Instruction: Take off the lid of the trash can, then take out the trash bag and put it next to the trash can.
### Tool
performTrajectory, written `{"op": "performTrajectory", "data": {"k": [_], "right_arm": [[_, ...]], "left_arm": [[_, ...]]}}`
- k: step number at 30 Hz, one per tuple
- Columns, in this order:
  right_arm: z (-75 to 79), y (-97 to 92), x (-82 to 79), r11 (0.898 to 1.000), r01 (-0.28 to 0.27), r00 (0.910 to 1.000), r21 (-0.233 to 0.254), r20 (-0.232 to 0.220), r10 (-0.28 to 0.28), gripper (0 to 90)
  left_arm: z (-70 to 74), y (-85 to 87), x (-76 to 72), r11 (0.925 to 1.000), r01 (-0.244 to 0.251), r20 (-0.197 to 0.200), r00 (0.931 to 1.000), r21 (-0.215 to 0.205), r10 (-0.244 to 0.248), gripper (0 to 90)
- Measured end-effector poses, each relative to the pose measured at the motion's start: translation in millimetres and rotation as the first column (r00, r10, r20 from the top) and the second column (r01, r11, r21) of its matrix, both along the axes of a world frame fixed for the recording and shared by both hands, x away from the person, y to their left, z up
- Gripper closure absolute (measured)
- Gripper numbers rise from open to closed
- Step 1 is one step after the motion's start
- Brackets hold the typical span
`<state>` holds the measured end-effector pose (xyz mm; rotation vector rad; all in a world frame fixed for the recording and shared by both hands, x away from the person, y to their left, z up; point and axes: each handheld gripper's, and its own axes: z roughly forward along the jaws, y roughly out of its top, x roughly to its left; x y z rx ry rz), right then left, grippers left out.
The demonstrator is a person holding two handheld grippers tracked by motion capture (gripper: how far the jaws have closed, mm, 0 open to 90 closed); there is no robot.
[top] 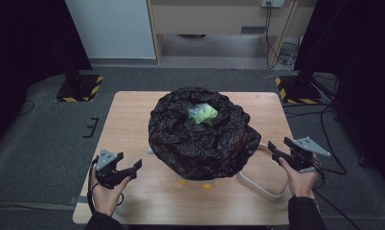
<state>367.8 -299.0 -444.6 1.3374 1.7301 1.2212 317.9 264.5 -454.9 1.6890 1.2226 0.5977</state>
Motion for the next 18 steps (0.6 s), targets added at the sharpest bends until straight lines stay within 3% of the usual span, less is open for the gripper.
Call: {"op": "performTrajectory", "data": {"k": [12, 18], "right_arm": [[40.6, 7.3, -12.5, 0.997, -0.064, 0.9940, 0.052, 0.092, 0.059, 28.1], [54.5, 14.7, -17.1, 0.996, -0.088, 0.9894, 0.031, 0.118, 0.084, 27.5]], "left_arm": [[25.6, -2.4, -9.3, 0.9998, 0.014, 0.064, 0.9979, -0.013, -0.013, 18.5], [36.0, -5.8, -12.9, 0.9995, 0.016, 0.089, 0.9959, -0.029, -0.014, 18.5]]}}
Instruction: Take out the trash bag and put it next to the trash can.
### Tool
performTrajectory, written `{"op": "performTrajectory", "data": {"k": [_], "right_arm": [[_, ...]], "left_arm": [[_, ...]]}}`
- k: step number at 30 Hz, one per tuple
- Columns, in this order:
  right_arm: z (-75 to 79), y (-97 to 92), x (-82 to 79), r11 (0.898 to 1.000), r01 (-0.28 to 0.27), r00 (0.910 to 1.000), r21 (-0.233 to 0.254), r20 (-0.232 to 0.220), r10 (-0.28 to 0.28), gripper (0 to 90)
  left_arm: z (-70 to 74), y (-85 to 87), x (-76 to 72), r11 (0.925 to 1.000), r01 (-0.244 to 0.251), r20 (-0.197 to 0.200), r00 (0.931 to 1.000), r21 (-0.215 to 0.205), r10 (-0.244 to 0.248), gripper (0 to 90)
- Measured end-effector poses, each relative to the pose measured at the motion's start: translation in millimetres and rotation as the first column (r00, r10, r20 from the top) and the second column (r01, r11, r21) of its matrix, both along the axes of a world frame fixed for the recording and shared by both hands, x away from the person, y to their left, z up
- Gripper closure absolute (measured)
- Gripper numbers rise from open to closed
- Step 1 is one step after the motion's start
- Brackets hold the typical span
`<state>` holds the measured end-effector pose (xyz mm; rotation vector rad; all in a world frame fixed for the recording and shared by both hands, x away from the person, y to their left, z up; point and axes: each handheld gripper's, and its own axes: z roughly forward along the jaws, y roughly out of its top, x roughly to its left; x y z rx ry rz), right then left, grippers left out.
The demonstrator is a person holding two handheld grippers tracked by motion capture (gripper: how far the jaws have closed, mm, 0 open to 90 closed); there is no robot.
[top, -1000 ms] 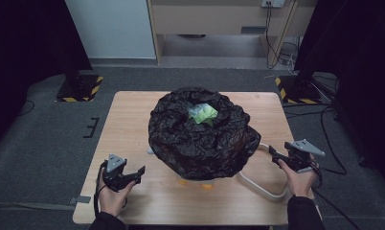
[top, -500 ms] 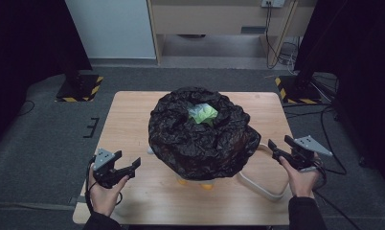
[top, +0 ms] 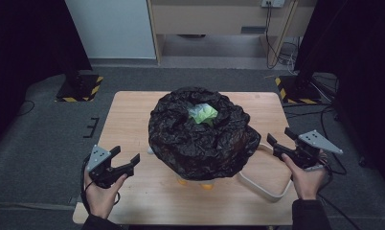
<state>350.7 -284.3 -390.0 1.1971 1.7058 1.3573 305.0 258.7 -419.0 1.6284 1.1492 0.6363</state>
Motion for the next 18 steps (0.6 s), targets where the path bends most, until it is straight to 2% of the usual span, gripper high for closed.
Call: {"op": "performTrajectory", "data": {"k": [7, 9, 18], "right_arm": [[12.9, 4.7, -5.8, 1.000, -0.012, 0.9995, 0.019, 0.030, 0.012, 28.2], [15.9, 4.9, -7.2, 1.000, -0.016, 0.9991, 0.020, 0.040, 0.015, 28.3], [29.5, 4.6, -9.6, 1.000, -0.012, 0.9973, 0.015, 0.072, 0.011, 28.1]], "left_arm": [[14.0, -5.1, -7.1, 0.9997, 0.011, 0.046, 0.9989, -0.022, -0.010, 18.6], [17.6, -5.2, -8.9, 0.9998, 0.012, 0.055, 0.9984, -0.017, -0.011, 18.8], [35.8, 2.0, -11.5, 0.9994, -0.014, 0.108, 0.9940, -0.032, 0.017, 19.1]]}}
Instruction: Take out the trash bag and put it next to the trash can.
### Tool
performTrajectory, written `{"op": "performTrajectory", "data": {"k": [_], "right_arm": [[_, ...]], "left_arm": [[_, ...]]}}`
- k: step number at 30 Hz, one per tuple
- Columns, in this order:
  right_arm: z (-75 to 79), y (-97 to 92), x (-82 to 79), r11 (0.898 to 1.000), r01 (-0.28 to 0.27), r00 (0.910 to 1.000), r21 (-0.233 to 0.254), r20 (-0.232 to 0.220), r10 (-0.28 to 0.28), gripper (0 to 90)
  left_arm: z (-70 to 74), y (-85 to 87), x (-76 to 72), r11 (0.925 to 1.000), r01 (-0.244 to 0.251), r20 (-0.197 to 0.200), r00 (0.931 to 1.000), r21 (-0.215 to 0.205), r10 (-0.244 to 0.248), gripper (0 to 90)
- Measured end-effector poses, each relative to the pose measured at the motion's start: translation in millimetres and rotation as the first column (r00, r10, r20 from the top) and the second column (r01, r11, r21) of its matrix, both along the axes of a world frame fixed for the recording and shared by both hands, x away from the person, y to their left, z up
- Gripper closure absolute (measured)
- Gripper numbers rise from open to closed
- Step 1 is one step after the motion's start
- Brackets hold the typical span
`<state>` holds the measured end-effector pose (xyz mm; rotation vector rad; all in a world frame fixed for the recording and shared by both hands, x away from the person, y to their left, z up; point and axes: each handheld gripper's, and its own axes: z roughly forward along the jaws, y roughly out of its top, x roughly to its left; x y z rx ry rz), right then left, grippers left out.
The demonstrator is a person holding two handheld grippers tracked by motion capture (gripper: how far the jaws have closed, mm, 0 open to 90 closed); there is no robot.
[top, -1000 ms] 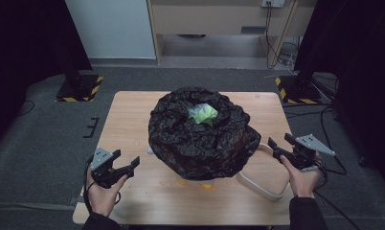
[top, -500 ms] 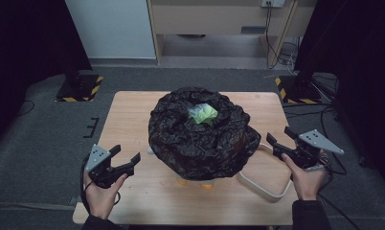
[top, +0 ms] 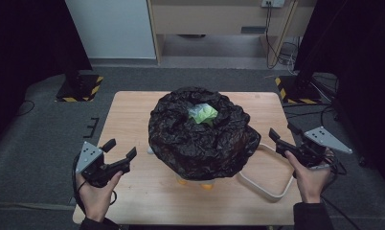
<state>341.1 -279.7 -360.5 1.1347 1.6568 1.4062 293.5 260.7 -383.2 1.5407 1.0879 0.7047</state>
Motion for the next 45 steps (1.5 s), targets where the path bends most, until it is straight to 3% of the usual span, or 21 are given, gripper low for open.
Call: {"op": "performTrajectory", "data": {"k": [13, 25, 33, 45], "right_arm": [[22.5, 6.9, -2.1, 0.999, -0.019, 0.9987, 0.043, 0.049, 0.017, 28.3], [49.6, 28.9, -5.3, 0.995, -0.088, 0.9931, 0.052, 0.082, 0.084, 28.6], [62.7, 45.6, -9.0, 0.990, -0.131, 0.9867, 0.052, 0.104, 0.125, 28.5], [66.9, 70.7, -9.7, 0.978, -0.204, 0.9745, 0.044, 0.104, 0.199, 28.5]], "left_arm": [[32.9, 5.5, 8.0, 0.9989, 0.003, 0.091, 0.9959, -0.048, 0.001, 19.5], [66.2, -18.3, 7.9, 0.9946, 0.077, 0.174, 0.9827, -0.069, -0.064, 20.7], [79.1, -41.3, 9.8, 0.9909, 0.112, 0.177, 0.9794, -0.075, -0.097, 21.2], [82.3, -69.8, 17.7, 0.9853, 0.158, 0.172, 0.9744, -0.064, -0.145, 22.5]]}}
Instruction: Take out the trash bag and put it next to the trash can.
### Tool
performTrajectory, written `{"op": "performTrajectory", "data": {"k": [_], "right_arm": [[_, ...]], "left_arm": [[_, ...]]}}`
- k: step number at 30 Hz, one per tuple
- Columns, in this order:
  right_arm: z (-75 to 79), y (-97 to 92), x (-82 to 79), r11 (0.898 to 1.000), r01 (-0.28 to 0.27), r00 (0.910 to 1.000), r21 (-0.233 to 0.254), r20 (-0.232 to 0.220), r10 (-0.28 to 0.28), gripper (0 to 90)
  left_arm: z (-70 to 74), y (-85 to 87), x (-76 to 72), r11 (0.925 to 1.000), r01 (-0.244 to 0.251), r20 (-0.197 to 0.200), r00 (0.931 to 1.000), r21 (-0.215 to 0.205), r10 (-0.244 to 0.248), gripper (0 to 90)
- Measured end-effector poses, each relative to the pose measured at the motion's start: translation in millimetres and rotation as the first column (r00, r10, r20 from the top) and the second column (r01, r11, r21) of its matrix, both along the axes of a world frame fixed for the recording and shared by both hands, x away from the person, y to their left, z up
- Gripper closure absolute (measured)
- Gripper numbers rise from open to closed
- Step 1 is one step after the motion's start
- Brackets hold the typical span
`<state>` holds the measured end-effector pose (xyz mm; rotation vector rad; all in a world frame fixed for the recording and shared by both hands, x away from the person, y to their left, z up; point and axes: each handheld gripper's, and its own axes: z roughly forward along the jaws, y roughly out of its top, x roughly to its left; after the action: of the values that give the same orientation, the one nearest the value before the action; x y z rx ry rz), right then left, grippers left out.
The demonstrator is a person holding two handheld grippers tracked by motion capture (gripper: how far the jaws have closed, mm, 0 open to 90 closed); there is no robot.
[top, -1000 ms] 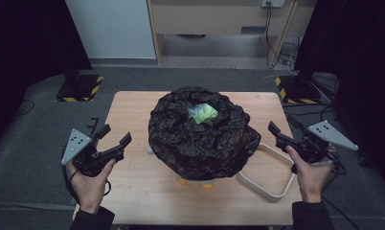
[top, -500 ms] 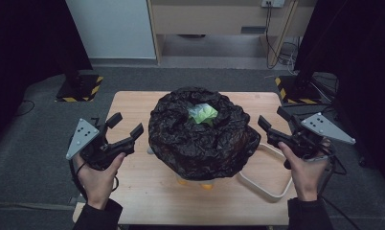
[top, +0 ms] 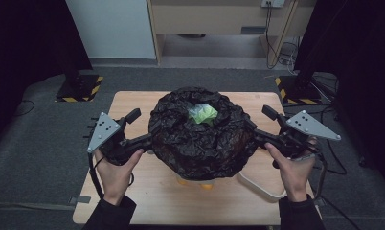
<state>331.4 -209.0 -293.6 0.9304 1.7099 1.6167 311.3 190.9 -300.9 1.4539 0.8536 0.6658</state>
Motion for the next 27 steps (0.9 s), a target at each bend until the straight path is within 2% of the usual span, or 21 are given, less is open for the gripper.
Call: {"op": "performTrajectory", "data": {"k": [4, 8, 9, 13, 22, 27], "right_arm": [[0.6, 9.4, 2.6, 0.999, -0.032, 0.9994, -0.001, -0.012, 0.032, 28.8], [-1.1, 17.7, 6.0, 0.997, -0.071, 0.9966, 0.011, -0.039, 0.072, 29.4], [-2.0, 19.3, 6.7, 0.997, -0.073, 0.9963, 0.009, -0.044, 0.074, 29.5], [-7.0, 24.8, 9.7, 0.997, -0.073, 0.9957, -0.023, -0.060, 0.071, 30.4], [-10.7, 30.1, 12.1, 0.996, -0.089, 0.9939, -0.030, -0.069, 0.086, 39.9], [-10.5, 31.1, 12.3, 0.993, -0.118, 0.9887, -0.007, -0.094, 0.117, 50.9]], "left_arm": [[1.6, -7.5, 2.0, 0.9998, 0.015, 0.003, 0.9999, 0.008, -0.015, 23.1], [1.0, -13.8, 6.1, 0.9994, 0.021, -0.014, 0.9997, 0.028, -0.021, 24.5], [0.5, -15.0, 9.5, 0.9989, 0.033, 0.003, 0.9994, 0.034, -0.033, 24.9], [-4.4, -19.6, 14.5, 0.9990, 0.021, -0.017, 0.9997, 0.040, -0.020, 25.9], [-11.4, -23.0, 18.6, 0.9987, 0.010, -0.030, 0.9995, 0.049, -0.008, 32.5], [-12.4, -25.6, 17.4, 0.9985, 0.016, -0.026, 0.9995, 0.052, -0.015, 39.0]]}}
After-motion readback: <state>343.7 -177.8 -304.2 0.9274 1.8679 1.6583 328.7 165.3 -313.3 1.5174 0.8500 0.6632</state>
